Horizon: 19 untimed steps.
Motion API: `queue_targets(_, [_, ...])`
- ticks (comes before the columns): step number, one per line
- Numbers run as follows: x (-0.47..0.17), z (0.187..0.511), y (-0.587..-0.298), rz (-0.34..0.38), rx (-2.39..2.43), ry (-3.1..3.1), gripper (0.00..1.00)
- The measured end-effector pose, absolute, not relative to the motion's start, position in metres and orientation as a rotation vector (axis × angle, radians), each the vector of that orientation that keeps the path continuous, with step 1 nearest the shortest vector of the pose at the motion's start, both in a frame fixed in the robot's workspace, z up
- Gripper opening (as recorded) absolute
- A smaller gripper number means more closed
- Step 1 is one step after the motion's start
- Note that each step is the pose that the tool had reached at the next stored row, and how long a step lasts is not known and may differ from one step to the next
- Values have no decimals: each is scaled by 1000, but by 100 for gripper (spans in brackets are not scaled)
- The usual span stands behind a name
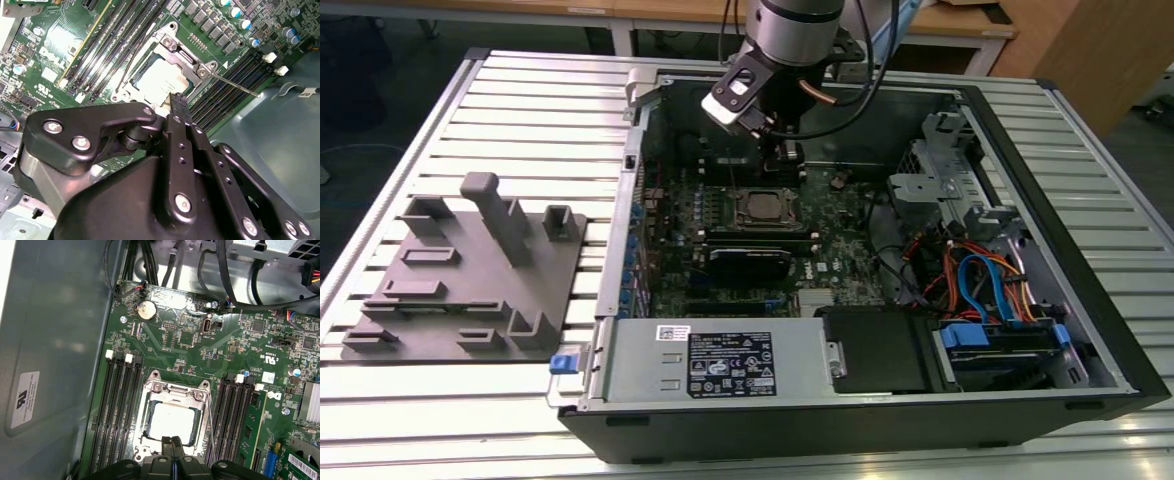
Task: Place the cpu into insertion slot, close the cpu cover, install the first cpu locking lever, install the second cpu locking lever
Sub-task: 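Install the first cpu locking lever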
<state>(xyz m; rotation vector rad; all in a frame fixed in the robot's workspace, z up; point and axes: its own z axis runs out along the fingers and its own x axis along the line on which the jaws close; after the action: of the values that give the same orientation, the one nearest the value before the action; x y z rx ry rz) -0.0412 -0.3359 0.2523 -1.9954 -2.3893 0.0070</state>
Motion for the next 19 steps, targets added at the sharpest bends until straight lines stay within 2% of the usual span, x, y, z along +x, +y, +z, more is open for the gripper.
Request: queue_targets(19, [-52,252,-336,11,-1743,-2580,10])
